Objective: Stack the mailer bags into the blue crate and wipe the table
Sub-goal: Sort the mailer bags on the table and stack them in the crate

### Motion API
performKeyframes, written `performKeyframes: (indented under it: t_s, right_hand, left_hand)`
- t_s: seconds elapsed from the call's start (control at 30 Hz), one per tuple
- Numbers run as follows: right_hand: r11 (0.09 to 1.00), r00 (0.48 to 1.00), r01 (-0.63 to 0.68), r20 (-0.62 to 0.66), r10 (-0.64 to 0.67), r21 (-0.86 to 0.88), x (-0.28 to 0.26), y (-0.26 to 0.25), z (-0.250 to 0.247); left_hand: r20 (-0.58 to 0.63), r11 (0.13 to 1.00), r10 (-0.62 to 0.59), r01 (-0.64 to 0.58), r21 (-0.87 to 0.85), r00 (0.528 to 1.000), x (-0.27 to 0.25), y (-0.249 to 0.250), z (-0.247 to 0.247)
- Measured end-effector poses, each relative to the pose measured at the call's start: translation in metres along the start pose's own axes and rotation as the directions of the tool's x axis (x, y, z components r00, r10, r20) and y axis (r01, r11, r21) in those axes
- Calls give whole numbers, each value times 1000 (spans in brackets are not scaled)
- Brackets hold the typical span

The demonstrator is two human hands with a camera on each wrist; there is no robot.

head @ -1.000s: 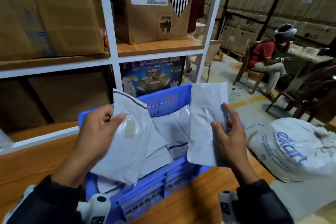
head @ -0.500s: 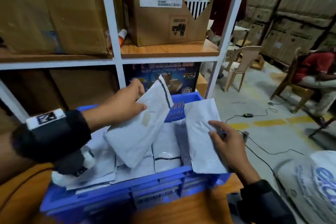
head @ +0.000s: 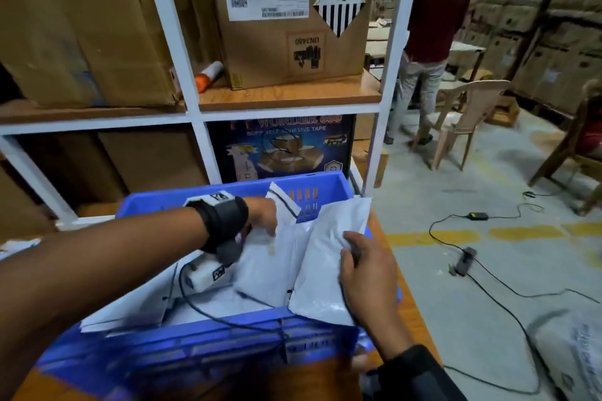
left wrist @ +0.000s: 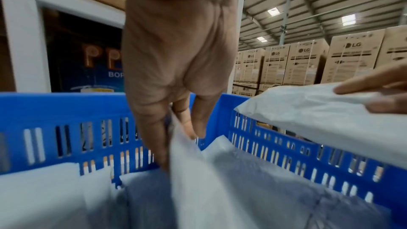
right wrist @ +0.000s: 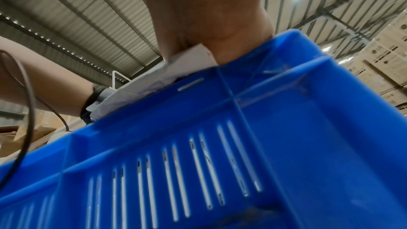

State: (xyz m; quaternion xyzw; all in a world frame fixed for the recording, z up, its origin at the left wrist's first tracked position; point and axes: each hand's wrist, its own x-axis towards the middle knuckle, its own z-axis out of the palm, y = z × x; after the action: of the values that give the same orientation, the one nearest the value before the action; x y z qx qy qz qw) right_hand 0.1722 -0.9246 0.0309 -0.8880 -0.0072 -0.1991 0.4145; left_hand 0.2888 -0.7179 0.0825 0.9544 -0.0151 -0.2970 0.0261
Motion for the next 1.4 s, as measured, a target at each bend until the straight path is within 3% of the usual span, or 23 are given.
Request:
performKeyframes:
  t_s: [0.03, 0.1, 0.17, 0.3, 0.37, 0.47, 0.57, 0.63, 0.83, 1.0, 1.13, 1.3, 1.4]
  right_hand:
    - [1000, 1000, 3, 13, -3, -1, 1, 1, 0]
    - [1000, 999, 9, 31, -9, -3, 1, 1, -1]
    - [1000, 999, 18, 41, -18, -11, 0, 1, -2]
    - [1000, 998, 8, 69, -6, -22, 0, -1, -5]
    - [999, 996, 4, 85, -1, -35, 1, -2, -5]
    - [998, 995, 16, 101, -10, -59, 1, -2, -5]
    - [997, 993, 3, 115, 7, -82, 2, -2, -5]
    - [997, 994, -1, 109, 10, -84, 1, -4, -6]
    - [995, 998, 15, 70, -8, -98, 1, -2, -6]
    - [993, 988, -23, 148, 41, -117, 5, -3, -8]
    - [987, 957, -4, 286, 51, -161, 22, -15, -22]
    - [944, 895, 176, 445, -34, -281, 82, -56, -35]
    - [885, 831, 281, 556, -30, -372, 117, -70, -12]
  left_hand:
    - [-85, 987, -18, 31, 159, 996, 2, 4, 4]
    - [-215, 920, 72, 19, 392, 974, 1, 11, 9]
    - [-137, 889, 122, -46, 456, 983, 7, 15, 17]
    - [161, 899, 3, -73, 432, 987, 11, 23, 39]
    - [178, 904, 30, -103, 415, 984, 10, 26, 45]
    - [80, 917, 121, -142, 373, 989, 12, 29, 46]
    - [188, 895, 18, -100, 434, 982, 7, 29, 47]
    - [198, 894, -32, -60, 445, 980, -1, 27, 47]
    - [33, 918, 131, -134, 373, 991, -35, 8, 30]
    - [-62, 944, 199, -174, 282, 978, -97, -30, 33]
    - [-186, 991, 125, -112, 77, 975, -137, -67, 73]
    - [-336, 998, -25, 1, -70, 942, -147, -101, 128]
    - [-335, 974, -60, -18, -225, 940, -144, -106, 138]
